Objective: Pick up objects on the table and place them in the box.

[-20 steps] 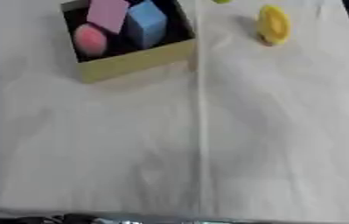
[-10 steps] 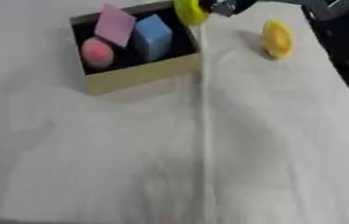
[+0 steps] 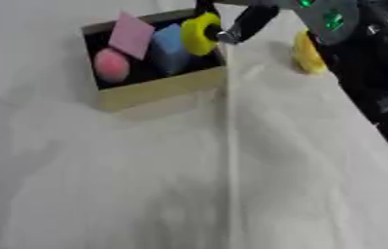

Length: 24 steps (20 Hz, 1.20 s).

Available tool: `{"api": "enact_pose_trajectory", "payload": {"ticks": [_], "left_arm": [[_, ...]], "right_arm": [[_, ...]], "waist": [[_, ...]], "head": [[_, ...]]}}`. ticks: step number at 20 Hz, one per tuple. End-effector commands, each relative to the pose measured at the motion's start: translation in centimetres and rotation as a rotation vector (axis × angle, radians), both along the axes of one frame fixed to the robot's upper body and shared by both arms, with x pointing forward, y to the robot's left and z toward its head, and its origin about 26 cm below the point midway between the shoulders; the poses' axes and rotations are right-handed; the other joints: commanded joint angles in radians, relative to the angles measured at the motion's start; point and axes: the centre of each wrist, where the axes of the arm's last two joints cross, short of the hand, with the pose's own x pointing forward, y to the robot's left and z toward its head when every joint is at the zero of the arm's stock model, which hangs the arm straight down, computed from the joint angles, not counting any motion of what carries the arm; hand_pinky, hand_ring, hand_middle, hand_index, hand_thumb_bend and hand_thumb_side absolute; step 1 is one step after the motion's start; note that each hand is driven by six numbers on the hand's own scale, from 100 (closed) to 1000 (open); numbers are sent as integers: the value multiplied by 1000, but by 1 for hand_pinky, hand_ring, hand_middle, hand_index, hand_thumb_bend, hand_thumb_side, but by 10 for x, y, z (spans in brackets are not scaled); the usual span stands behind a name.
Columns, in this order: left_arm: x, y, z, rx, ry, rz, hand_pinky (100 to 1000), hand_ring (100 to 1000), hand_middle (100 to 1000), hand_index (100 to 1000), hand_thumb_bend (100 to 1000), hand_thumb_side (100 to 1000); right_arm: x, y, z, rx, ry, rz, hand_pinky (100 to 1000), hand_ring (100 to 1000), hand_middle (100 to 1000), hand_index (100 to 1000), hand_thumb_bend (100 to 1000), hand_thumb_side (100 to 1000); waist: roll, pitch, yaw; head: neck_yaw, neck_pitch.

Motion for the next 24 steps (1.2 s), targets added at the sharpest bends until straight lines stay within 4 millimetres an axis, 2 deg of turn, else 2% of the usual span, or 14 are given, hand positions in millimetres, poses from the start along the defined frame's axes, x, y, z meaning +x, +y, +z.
{"api": "enact_pose_trajectory", "payload": {"ticks": [1, 3, 6, 17, 20, 24], "left_arm": [[-5, -1, 8, 3, -36, -10, 715, 728, 669, 799, 525, 505], [-5, 0, 8, 4, -35, -10, 715, 728, 669, 799, 525, 506], [-5, 0, 7, 7, -33, -9, 715, 728, 669, 799, 524, 506], [-5, 0, 7, 12, -29, -8, 715, 729, 669, 800, 523, 507], [-5, 1, 6, 12, -27, -4, 714, 729, 669, 800, 522, 508], [-4, 3, 5, 16, -22, 5, 714, 729, 669, 800, 523, 508]], "right_arm": [[-1, -6, 11, -87, -33, 19, 829, 788, 607, 699, 142, 100], [-2, -8, 11, -102, -50, 8, 854, 835, 720, 798, 266, 100], [-2, -10, 11, -116, -78, 5, 867, 861, 762, 845, 321, 176], [-5, -18, 15, -73, -124, -7, 861, 850, 745, 843, 299, 183], [-10, -31, 23, -39, -148, -31, 860, 849, 742, 844, 290, 175], [-20, -65, 36, 11, -190, -115, 857, 855, 752, 850, 301, 171]], "waist": [[6, -21, 1], [6, -21, 0], [7, -22, -2], [8, -24, -7], [8, -26, -11], [7, -30, -21]], "head": [[-1, -11], [0, -9], [-2, -7], [-6, -2], [-7, 0], [-3, 4]]}}
